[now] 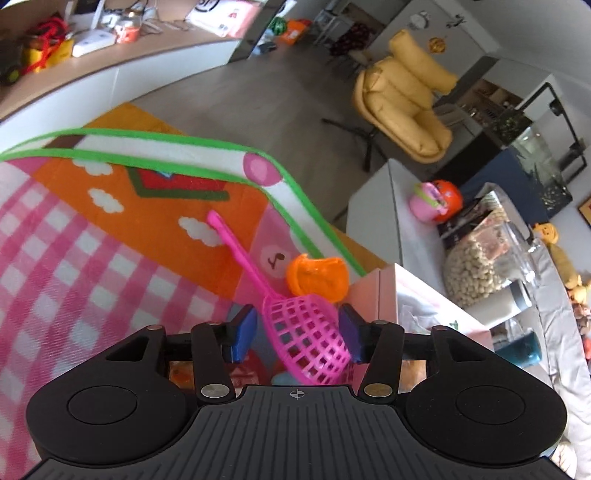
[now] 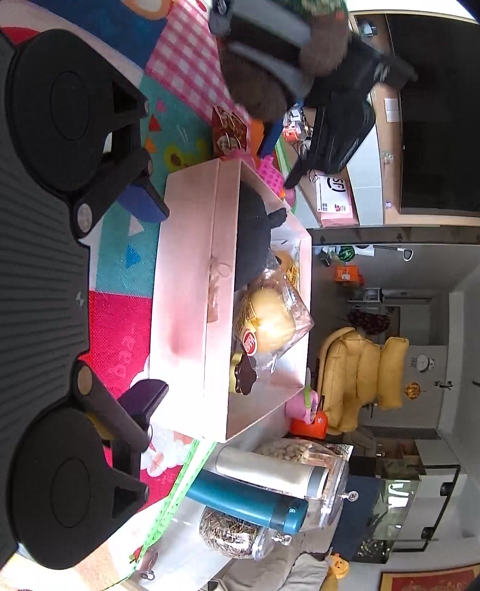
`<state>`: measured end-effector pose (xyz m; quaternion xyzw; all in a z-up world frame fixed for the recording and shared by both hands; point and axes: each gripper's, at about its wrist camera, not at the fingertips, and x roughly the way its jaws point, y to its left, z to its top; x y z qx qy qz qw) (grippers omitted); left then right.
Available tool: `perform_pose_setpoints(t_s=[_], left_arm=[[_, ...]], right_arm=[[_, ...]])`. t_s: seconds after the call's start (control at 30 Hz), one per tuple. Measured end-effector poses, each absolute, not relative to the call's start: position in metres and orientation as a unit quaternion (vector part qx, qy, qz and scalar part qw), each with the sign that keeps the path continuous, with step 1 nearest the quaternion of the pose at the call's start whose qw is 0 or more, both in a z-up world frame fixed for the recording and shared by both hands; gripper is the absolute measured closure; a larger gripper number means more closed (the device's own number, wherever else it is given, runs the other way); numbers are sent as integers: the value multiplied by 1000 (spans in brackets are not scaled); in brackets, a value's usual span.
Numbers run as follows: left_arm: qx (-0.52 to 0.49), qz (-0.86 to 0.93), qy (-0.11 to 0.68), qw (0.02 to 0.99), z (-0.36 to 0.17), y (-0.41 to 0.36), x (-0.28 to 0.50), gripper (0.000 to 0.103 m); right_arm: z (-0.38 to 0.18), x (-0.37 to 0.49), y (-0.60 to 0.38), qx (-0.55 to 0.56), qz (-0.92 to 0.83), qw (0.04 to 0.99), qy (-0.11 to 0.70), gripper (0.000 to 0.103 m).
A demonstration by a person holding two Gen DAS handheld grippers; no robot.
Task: Organize objects
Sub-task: 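Grasp the pink toy scoop by its basket with the left gripper, then lift the pink scoop with the left gripper while the right grasps the orange toy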
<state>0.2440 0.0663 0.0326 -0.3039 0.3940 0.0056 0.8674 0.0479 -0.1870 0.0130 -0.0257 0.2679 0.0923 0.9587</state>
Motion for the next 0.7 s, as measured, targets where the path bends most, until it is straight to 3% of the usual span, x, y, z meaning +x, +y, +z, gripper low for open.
perform_pose_setpoints(t_s=[0.13,0.27,0.7], left_arm=[[-297,-3,401,867,27,58,255,49],[-311,-55,400,860,23,61,241,64],[-277,-135,383,871,26,143,93,77]], right_arm=[[12,42,-181,-38,96,962,254,2],[13,42,-182,-37,97,962,254,1],[12,46,-175,-57,100,956,269,0]])
